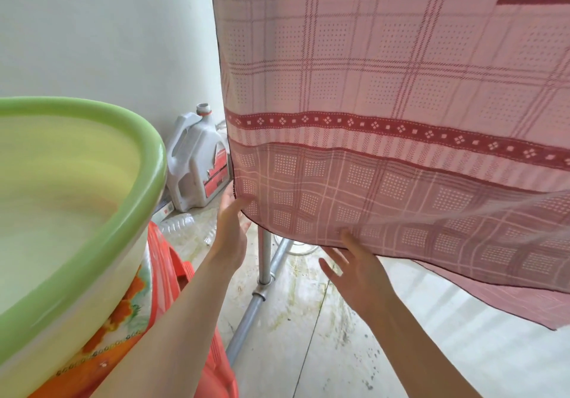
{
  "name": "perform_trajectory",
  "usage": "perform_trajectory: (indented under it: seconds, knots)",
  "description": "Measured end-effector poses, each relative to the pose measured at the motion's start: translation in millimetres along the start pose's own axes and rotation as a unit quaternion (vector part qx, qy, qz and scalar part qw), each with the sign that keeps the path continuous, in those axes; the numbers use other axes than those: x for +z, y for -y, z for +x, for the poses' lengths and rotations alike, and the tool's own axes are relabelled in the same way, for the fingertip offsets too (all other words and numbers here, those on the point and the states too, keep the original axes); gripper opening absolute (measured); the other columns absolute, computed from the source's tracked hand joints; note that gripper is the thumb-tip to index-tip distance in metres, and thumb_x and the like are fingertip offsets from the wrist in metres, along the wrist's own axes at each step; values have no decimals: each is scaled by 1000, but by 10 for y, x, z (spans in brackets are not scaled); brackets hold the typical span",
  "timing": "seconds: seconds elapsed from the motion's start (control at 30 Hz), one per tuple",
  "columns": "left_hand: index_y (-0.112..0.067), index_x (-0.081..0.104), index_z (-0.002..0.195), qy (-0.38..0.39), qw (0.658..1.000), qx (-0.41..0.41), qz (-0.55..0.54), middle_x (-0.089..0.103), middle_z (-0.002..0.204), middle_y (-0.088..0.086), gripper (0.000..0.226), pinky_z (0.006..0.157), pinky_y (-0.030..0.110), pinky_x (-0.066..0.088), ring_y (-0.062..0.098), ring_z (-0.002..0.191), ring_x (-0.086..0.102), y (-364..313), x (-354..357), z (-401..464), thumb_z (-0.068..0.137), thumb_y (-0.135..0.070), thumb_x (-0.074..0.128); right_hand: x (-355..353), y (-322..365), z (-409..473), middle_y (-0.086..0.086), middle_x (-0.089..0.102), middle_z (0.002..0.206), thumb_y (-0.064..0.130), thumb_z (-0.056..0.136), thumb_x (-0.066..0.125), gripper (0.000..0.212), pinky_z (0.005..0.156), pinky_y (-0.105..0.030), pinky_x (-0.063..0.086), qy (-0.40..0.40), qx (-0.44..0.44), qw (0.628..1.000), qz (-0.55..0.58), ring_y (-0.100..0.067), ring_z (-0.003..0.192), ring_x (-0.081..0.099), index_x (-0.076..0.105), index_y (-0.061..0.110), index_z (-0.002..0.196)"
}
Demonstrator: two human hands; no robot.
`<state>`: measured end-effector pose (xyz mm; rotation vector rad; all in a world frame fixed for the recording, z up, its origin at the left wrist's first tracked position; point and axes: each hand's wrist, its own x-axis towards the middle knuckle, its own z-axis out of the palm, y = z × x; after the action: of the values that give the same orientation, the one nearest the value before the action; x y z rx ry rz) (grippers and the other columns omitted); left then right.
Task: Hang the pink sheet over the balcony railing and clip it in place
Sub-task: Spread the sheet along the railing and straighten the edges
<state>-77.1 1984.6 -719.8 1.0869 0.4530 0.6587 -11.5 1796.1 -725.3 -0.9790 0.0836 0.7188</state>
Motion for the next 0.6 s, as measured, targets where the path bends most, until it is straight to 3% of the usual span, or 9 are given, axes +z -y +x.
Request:
perform_trajectory:
  seconds: [0.1,0.17,0.23,0.33,0.43,0.53,0.6]
  knots:
    - [-23,60,114,50,998,31,33,65,112,-6,46,101,44,36,12,113,57,-115,-9,16,71,-8,52,-34,1,-38,-5,70,96,31,89,59,19,69,-33,51,-73,26,997,-19,-21,91,67,64,15,98]
    - [-19,61,109,69,996,29,55,65,111,-3,41,102,44,36,14,113,57,-133,7,7,71,-8,51,-51,-29,-124,-8,72,93,40,89,56,33,65,-33,52,-91,80,986,-118,-25,88,67,65,9,96]
    - [-20,64,104,62,995,25,72,67,108,-3,36,101,41,38,13,109,59,-102,29,-11,74,-5,52,5,-107,-230,-10,74,85,38,91,55,35,61,-31,54,-66,89,967,-229,-24,79,70,66,5,92]
    - [-19,66,101,44,992,53,106,69,103,1,29,96,38,44,19,104,62,-41,56,-62,83,-1,52,242,-145,-312,-3,72,76,27,93,53,24,62,-27,54,-31,-75,933,-351,-18,72,69,67,11,83]
    - [-11,66,103,-6,985,98,142,68,96,4,22,87,31,49,15,91,62,-24,45,-101,85,-1,55,572,-91,-264,10,68,83,21,93,52,14,74,-22,51,8,-247,859,-448,-6,80,63,65,20,87]
    - [-15,69,87,-67,977,121,163,67,83,-1,17,73,19,47,4,74,58,-21,22,-152,83,-1,60,796,-85,-153,16,62,98,20,94,49,20,74,0,38,37,-293,817,-495,7,85,55,65,20,107]
    - [-15,69,82,-84,975,116,170,69,81,3,16,70,21,48,8,73,60,-1,5,-170,81,0,62,868,-101,-98,16,59,107,17,96,45,26,78,-2,36,53,-300,798,-520,4,92,53,62,20,116]
